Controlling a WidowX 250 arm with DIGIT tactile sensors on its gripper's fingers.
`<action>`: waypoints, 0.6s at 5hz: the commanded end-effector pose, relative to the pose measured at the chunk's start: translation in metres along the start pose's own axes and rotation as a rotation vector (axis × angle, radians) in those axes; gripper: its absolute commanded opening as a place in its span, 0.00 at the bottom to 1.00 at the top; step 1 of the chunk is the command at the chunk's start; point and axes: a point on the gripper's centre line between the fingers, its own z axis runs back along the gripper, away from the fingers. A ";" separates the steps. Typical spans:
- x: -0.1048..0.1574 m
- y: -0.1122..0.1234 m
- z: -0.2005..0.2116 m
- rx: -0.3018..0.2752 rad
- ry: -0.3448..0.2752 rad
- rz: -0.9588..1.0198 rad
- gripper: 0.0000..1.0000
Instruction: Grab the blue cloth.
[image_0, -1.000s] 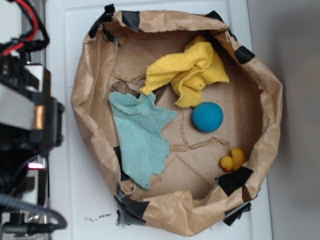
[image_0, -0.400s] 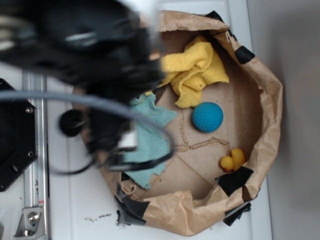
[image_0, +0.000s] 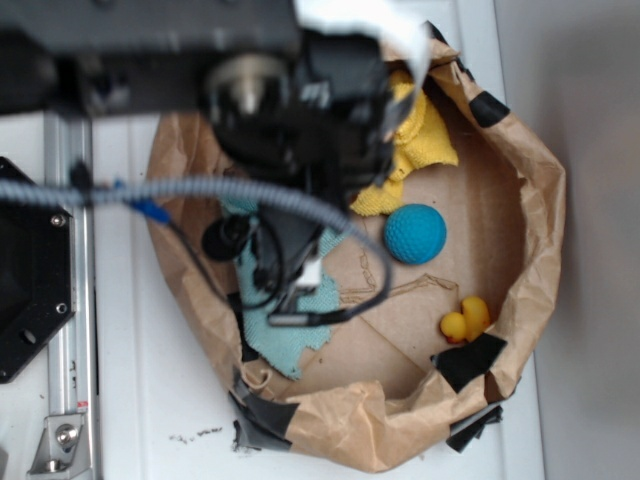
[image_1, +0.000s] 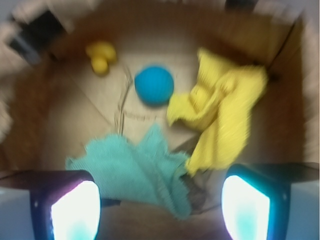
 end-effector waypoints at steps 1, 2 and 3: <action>-0.003 0.014 -0.045 0.058 0.020 0.006 1.00; 0.004 0.018 -0.056 0.066 0.055 0.010 1.00; 0.007 0.009 -0.072 0.020 0.076 -0.027 1.00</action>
